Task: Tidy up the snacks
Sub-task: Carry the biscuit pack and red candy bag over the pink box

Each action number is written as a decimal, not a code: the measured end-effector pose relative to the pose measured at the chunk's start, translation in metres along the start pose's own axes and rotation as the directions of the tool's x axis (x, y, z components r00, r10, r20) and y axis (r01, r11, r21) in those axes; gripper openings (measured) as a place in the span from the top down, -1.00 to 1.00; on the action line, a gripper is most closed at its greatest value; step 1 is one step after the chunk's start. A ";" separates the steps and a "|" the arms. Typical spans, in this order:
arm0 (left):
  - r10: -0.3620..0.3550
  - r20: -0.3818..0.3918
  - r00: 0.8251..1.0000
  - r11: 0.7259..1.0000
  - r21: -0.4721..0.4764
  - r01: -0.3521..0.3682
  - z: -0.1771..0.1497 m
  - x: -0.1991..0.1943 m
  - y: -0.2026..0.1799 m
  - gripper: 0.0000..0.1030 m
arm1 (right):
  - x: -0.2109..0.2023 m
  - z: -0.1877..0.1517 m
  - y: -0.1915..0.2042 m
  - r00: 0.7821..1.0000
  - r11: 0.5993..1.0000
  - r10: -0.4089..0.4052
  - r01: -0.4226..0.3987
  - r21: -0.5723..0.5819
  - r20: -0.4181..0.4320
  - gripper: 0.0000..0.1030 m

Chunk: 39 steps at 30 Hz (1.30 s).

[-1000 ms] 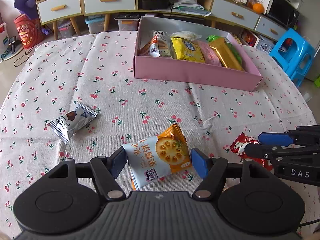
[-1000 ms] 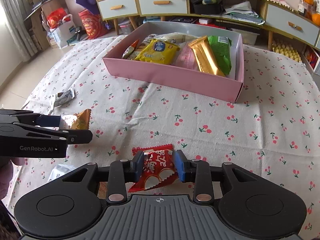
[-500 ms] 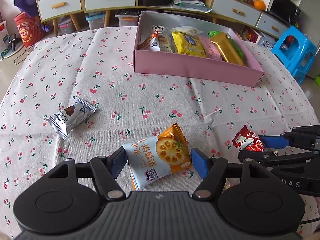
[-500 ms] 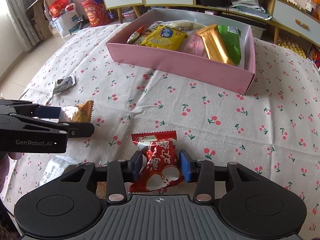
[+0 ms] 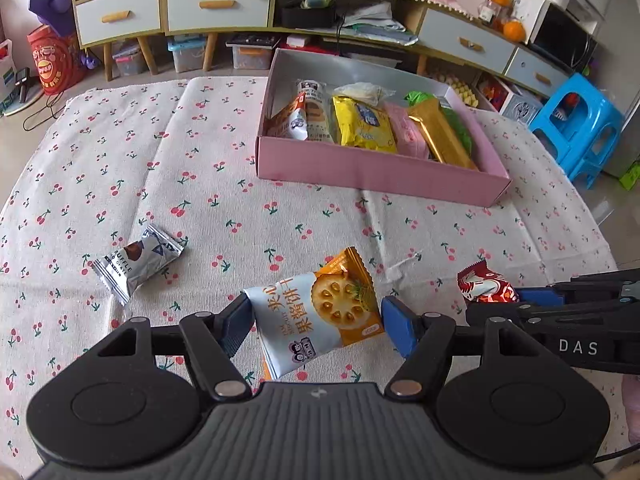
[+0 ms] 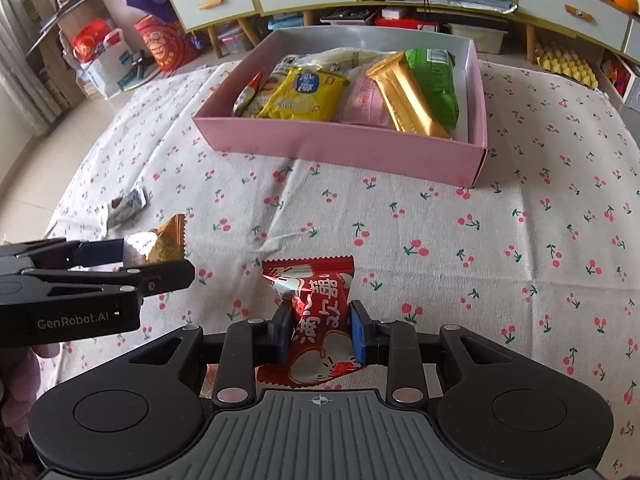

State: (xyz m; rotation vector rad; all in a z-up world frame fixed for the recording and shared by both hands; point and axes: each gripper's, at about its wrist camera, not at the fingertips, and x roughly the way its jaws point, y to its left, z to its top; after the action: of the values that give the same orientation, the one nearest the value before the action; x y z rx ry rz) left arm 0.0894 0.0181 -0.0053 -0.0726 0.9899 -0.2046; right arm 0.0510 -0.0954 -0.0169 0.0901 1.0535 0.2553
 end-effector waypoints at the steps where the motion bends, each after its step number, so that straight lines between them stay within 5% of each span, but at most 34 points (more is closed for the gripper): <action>1: -0.004 0.006 1.000 1.000 -0.008 0.004 0.003 -0.001 0.000 -0.29 | -0.002 0.003 0.000 1.000 1.000 0.003 -0.004 0.006 0.008 0.44; 24: -0.054 0.111 0.992 0.978 -0.194 0.074 0.069 0.015 0.017 -0.29 | -0.014 0.078 -0.046 0.981 0.945 0.033 -0.093 0.313 0.192 0.44; 30: -0.068 0.202 0.977 0.986 -0.136 0.097 0.085 0.027 0.005 -0.29 | -0.001 0.097 -0.060 0.965 0.912 0.082 -0.174 0.372 0.250 0.44; 39: -0.080 0.265 0.961 0.987 -0.116 0.114 0.094 0.043 0.005 -0.29 | 0.031 0.099 -0.059 0.968 0.913 0.090 -0.174 0.369 0.232 0.43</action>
State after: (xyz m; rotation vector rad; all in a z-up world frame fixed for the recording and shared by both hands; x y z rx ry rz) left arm 0.1922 0.0115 0.0100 -0.2624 0.7372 -0.2142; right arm 0.1614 -0.1395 -0.0061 0.5385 0.8745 0.1522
